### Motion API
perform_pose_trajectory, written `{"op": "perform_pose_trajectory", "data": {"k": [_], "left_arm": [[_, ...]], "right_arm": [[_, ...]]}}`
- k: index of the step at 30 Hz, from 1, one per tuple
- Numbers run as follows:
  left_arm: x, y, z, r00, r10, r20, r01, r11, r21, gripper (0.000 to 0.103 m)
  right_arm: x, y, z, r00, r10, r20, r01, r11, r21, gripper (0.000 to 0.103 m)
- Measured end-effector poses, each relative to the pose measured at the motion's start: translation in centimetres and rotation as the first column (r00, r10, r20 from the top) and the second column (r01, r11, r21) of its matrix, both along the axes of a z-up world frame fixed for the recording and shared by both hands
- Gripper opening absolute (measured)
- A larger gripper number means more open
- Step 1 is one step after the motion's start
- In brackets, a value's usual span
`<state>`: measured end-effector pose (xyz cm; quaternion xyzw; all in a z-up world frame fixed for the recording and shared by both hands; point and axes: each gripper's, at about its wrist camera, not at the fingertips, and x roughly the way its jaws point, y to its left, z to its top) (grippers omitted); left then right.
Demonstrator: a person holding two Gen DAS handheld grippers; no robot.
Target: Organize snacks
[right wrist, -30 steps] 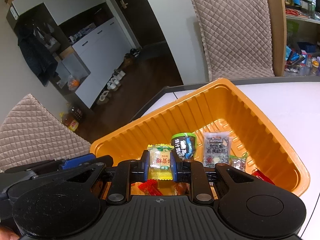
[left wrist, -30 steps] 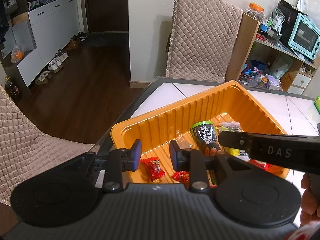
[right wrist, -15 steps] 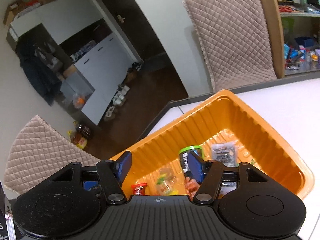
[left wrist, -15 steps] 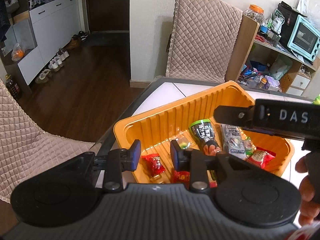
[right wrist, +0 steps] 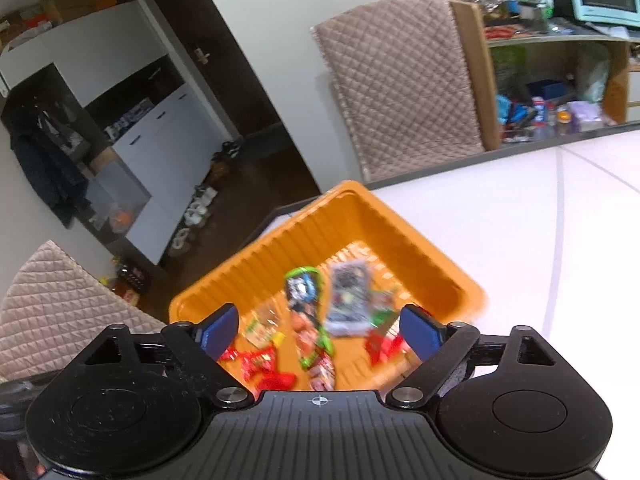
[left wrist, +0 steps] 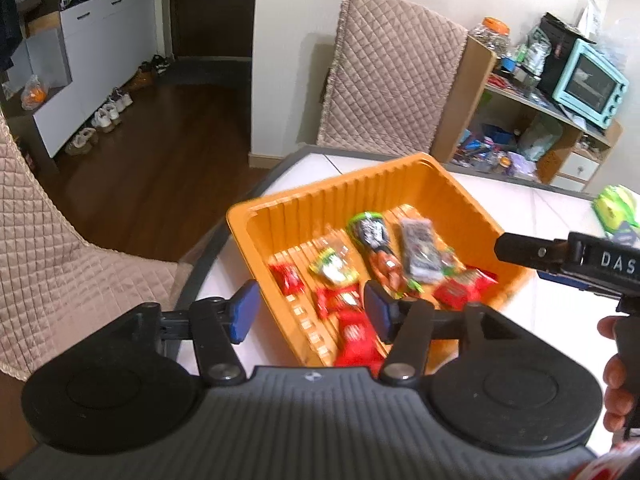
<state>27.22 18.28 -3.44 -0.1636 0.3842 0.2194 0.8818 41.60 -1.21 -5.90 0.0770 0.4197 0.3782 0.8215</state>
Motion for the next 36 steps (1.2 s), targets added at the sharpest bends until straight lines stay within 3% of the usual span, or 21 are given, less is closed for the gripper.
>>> {"op": "perform_pose_trajectory", "data": {"k": [12,24,36], "left_arm": [[-5.9,-6.9,3.0,0.996,-0.087,0.013,0.087,0.996,-0.001,0.064],[-10.8,-13.8,3.6,0.988,-0.155,-0.008,0.155,0.988,-0.012,0.064],[-14.7,-19.3,3.9,0.978,-0.207,-0.023,0.207,0.978,-0.008,0.064]], "right_arm": [[-8.0,-6.9,1.9,0.995,0.024,0.092,-0.018,0.997,-0.074,0.089],[-15.2,-13.7,3.0,0.997,0.001,0.078,0.009,0.992,-0.125,0.089],[-19.7,-20.0,3.3,0.996,-0.043,0.075,0.055,0.983,-0.173,0.089]]}}
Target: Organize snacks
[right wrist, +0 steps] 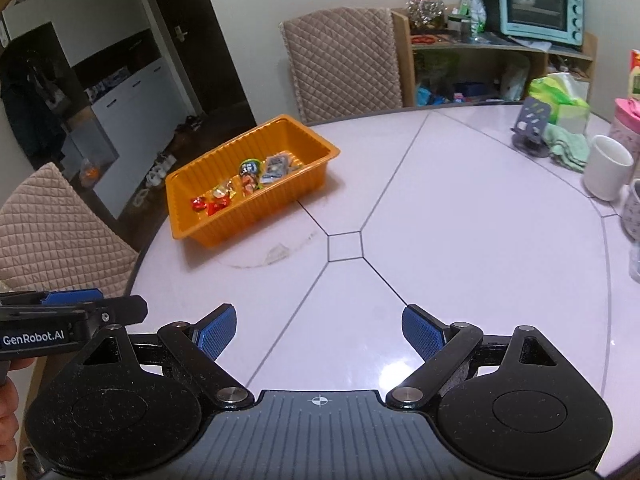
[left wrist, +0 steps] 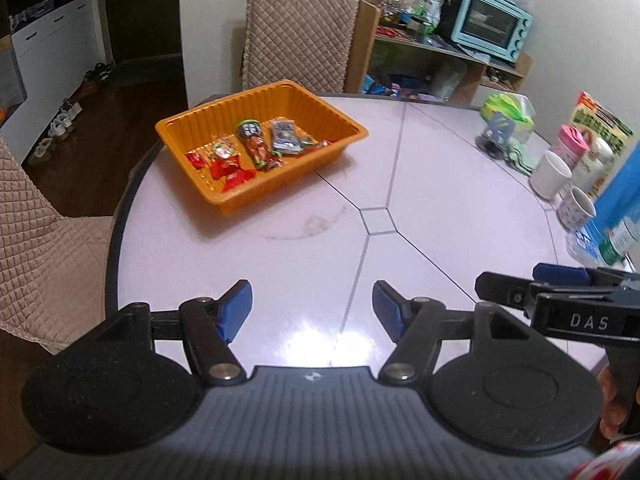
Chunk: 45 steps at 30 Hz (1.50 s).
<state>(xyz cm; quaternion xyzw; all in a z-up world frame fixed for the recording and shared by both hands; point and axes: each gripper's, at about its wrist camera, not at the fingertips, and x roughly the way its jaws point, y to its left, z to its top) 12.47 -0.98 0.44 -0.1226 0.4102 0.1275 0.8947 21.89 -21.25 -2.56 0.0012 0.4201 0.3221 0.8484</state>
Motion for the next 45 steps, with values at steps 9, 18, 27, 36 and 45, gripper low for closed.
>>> {"op": "perform_pose_trajectory", "data": {"k": [9,18,27,36,45], "left_arm": [[-1.8,-3.5,-0.2,0.998,-0.057,-0.002,0.057,0.998,0.004,0.065],[-2.7,-5.6,-0.7,0.997,-0.082,-0.013,0.082,0.997,0.006,0.066],[-2.2,-6.7,-0.8,0.995,-0.100,-0.022,0.101,0.995,0.019,0.066],[-2.0,-6.7,-0.9,0.995,-0.098,-0.026,0.099,0.995,0.019,0.066],[-1.8,-6.5,-1.0,0.995,-0.096,-0.029,0.097,0.995,0.017,0.066]], "right_arm": [[-3.2,-3.1,0.3,0.999,-0.016,0.030,0.017,1.000,-0.022,0.089],[-4.3,-5.1,-0.4,1.000,-0.028,0.013,0.029,0.999,-0.026,0.089],[-4.1,-6.1,-0.9,0.999,-0.040,-0.001,0.040,0.999,-0.027,0.089],[-3.8,-5.9,-1.1,0.999,-0.036,-0.007,0.036,0.999,-0.026,0.089],[-3.4,-5.7,-1.3,0.999,-0.038,-0.012,0.038,0.999,-0.031,0.089]]}}
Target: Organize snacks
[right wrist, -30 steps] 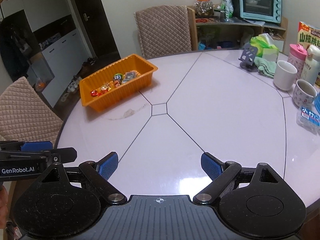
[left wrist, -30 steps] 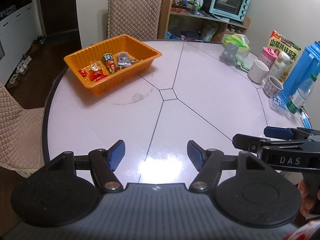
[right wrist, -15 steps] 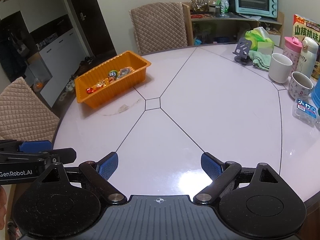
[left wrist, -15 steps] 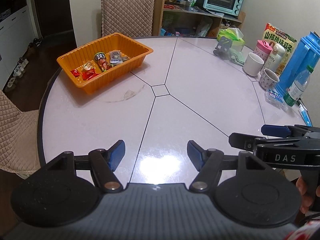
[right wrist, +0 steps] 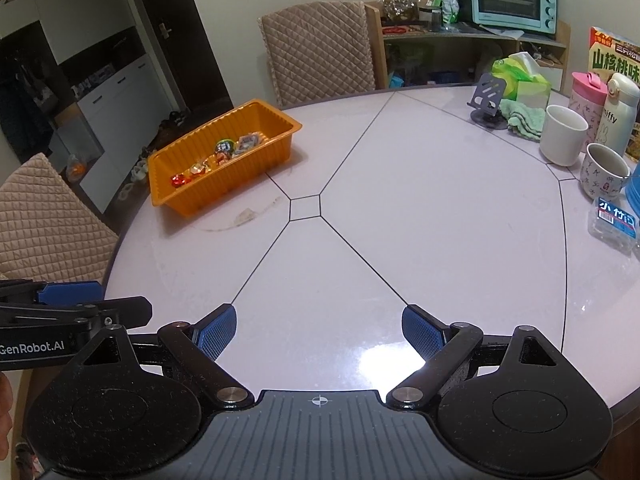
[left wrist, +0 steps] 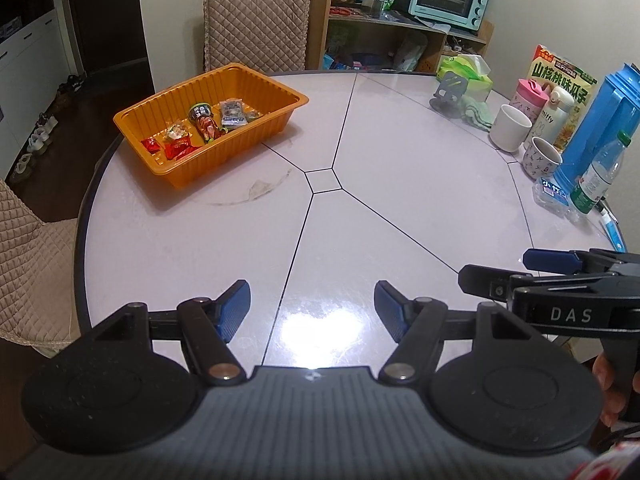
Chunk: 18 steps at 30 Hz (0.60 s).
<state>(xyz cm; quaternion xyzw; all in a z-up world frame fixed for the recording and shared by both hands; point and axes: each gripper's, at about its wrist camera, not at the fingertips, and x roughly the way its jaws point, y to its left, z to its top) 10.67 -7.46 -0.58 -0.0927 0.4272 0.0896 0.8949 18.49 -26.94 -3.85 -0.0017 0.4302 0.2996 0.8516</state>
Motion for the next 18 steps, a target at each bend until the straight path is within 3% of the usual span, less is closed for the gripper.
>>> {"op": "perform_pose_trajectory", "data": {"k": [18], "left_arm": [[-0.01,0.55,-0.09,1.000,0.006,0.001,-0.006,1.000,-0.002,0.066]], "right_arm": [[0.09,0.30,-0.15,1.000,0.004,-0.003,-0.004,1.000,-0.004,0.089]]}}
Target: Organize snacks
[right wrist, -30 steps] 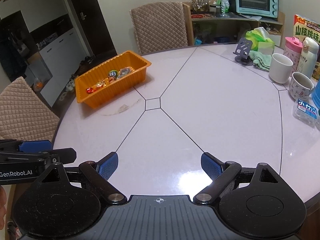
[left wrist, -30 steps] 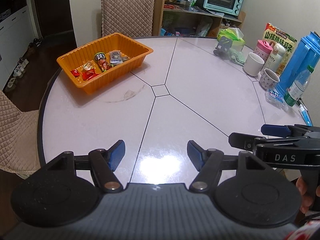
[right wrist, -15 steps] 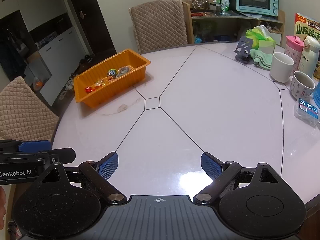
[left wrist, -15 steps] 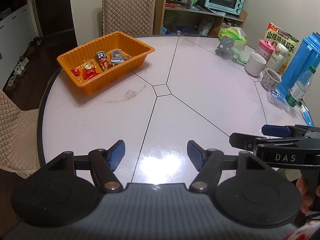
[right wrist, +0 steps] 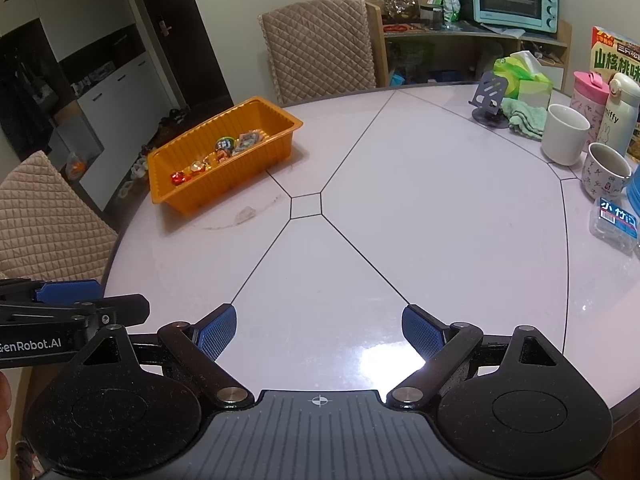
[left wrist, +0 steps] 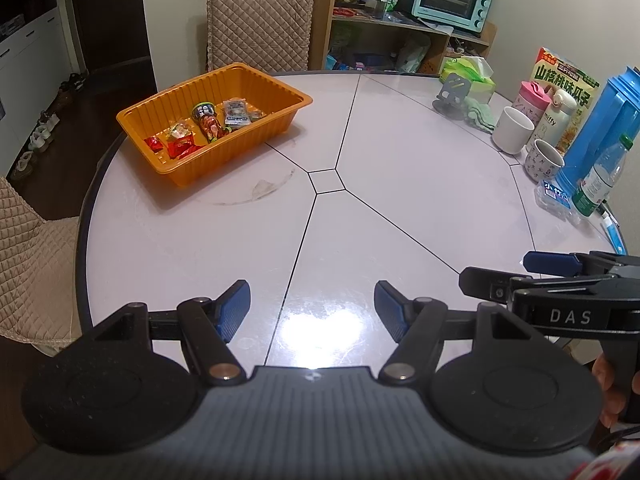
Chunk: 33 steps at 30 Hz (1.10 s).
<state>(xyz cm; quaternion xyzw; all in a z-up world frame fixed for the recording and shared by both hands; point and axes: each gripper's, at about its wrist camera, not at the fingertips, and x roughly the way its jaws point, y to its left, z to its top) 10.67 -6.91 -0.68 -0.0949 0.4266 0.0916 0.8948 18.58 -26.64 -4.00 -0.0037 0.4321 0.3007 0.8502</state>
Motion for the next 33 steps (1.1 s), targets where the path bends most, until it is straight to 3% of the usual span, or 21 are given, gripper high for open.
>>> {"op": "perform_pose_trajectory", "data": {"k": [33], "left_arm": [[-0.18,0.13,0.16,1.000,0.004,0.004,-0.004,1.000,0.001,0.066]], "right_arm": [[-0.12,0.50,0.07,1.000,0.010,0.006,-0.010,1.000,-0.006,0.089]]}}
